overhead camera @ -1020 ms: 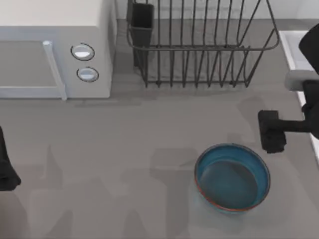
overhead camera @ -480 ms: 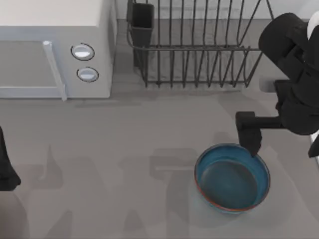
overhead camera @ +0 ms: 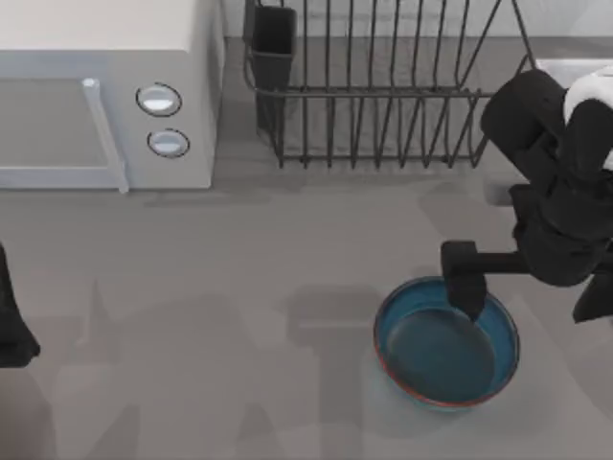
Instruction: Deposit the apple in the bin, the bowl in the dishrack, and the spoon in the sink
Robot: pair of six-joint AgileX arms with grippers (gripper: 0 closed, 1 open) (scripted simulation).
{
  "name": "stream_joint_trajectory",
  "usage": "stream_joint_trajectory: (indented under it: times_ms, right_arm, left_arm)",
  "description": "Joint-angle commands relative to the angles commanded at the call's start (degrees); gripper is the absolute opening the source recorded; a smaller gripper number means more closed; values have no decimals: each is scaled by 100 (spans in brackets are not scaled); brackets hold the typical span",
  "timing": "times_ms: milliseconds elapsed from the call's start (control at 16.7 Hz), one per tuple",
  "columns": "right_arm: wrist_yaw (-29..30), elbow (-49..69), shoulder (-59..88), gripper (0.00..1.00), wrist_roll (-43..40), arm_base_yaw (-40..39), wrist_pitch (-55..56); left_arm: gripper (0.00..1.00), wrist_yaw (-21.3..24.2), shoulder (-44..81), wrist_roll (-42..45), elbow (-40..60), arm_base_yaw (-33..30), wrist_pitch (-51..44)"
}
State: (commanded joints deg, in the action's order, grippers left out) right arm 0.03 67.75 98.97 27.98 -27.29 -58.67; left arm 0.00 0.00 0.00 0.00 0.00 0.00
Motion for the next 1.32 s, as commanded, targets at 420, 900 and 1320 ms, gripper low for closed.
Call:
stream_joint_trajectory:
  times_ms: [420,900,1320]
  right_arm:
    - [1,-878,438,100,32,-23,1303]
    - [1,-878,438,62,32,-23,1303]
    - [1,-878,438,10,32,-23,1303]
  left_arm:
    - [100,0,0,0,0,0,0]
    - [100,0,0,0,0,0,0]
    - [100,0,0,0,0,0,0]
